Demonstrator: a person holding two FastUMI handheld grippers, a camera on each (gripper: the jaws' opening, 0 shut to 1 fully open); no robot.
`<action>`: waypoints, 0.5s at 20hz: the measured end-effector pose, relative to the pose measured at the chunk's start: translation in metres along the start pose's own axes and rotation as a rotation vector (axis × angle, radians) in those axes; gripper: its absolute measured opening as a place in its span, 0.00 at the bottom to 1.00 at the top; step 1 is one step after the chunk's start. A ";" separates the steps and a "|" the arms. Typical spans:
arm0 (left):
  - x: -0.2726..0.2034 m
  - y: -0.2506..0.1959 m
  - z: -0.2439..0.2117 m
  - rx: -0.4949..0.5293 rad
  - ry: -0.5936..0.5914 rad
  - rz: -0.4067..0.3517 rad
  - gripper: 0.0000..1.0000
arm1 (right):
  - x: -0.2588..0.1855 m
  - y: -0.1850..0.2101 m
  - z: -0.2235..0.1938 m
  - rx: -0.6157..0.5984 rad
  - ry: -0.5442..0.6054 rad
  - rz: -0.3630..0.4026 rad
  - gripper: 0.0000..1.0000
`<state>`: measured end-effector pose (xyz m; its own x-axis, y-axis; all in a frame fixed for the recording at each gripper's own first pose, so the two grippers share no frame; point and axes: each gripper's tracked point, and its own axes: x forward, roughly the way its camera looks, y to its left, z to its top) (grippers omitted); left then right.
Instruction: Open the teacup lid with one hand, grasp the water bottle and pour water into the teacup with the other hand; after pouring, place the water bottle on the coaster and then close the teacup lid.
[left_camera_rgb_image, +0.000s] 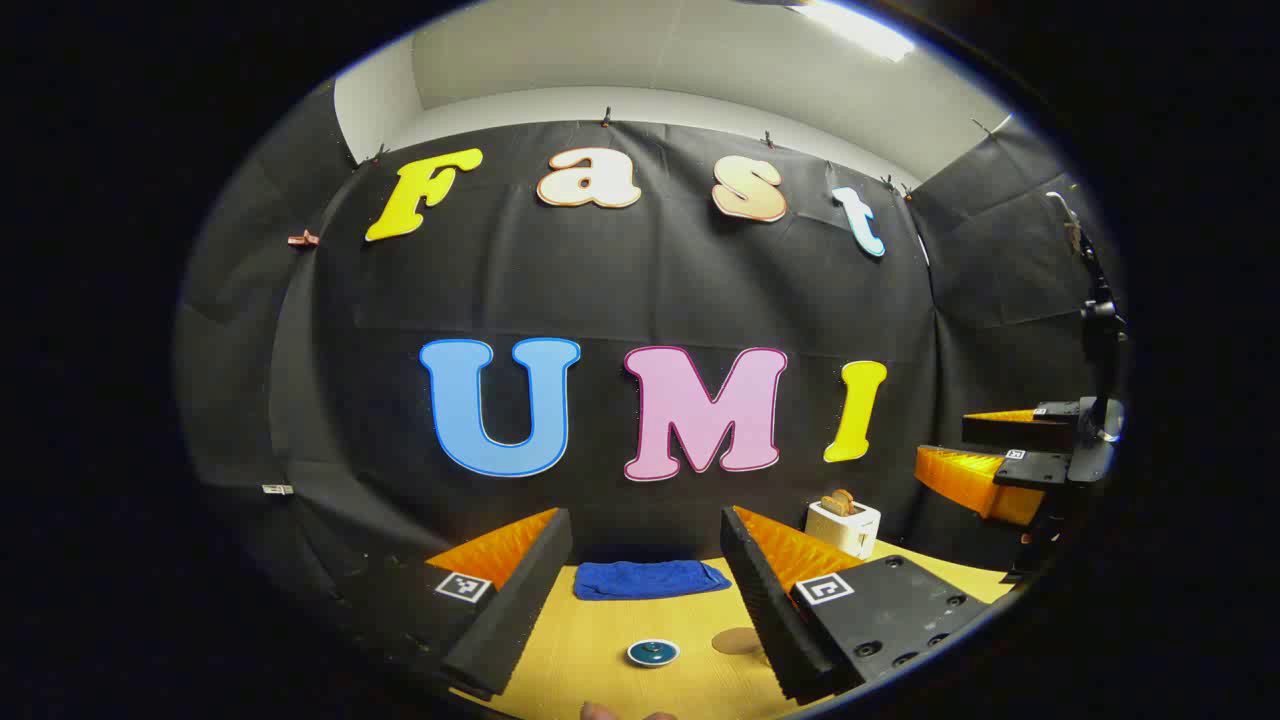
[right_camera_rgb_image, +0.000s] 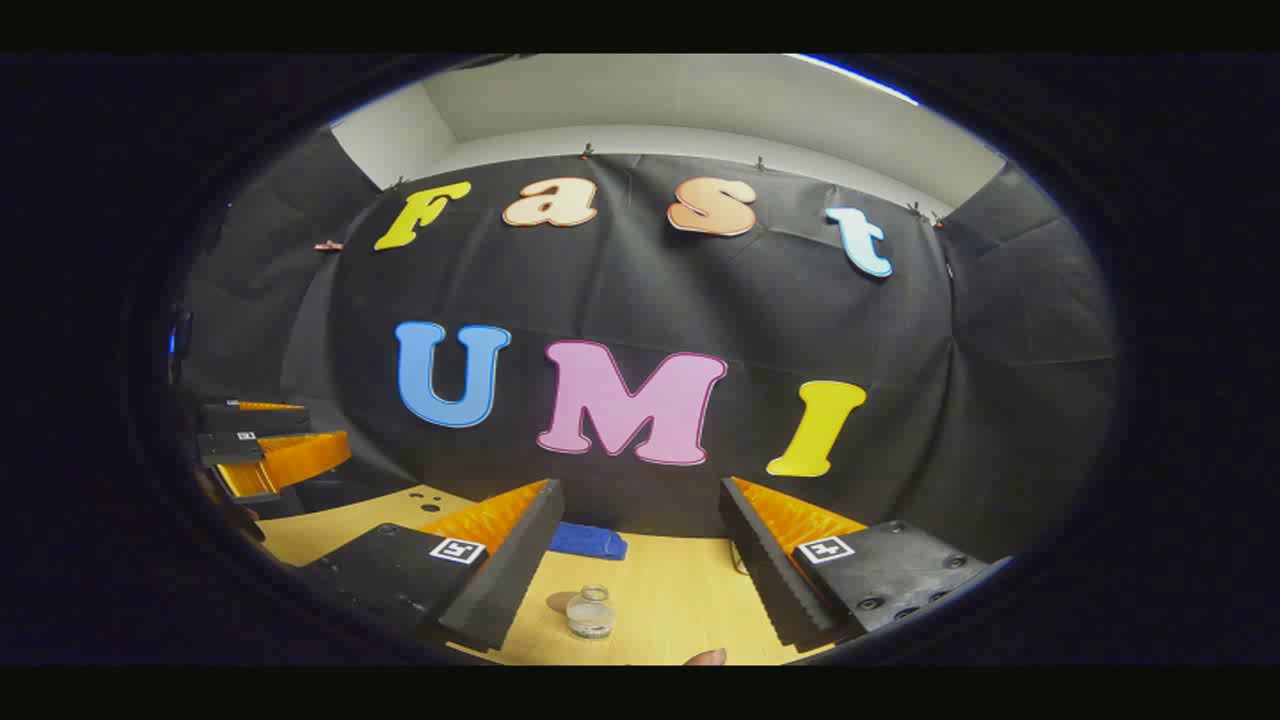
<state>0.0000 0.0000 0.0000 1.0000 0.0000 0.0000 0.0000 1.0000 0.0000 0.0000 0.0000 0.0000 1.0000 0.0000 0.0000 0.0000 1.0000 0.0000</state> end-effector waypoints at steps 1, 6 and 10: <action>-0.001 0.000 -0.002 0.002 0.002 0.000 0.95 | 0.000 0.000 0.001 -0.007 -0.001 0.003 0.97; -0.001 -0.004 -0.002 0.003 0.011 -0.005 0.95 | 0.002 0.001 0.001 -0.008 -0.010 0.029 0.97; 0.000 -0.004 -0.002 0.006 0.014 -0.008 0.95 | 0.003 -0.001 0.002 -0.014 -0.014 0.034 0.97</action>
<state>0.0000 -0.0036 -0.0017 0.9999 -0.0083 -0.0144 0.0084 0.9999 0.0062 0.0034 -0.0011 0.0024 0.9993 0.0342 0.0133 -0.0340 0.9993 -0.0142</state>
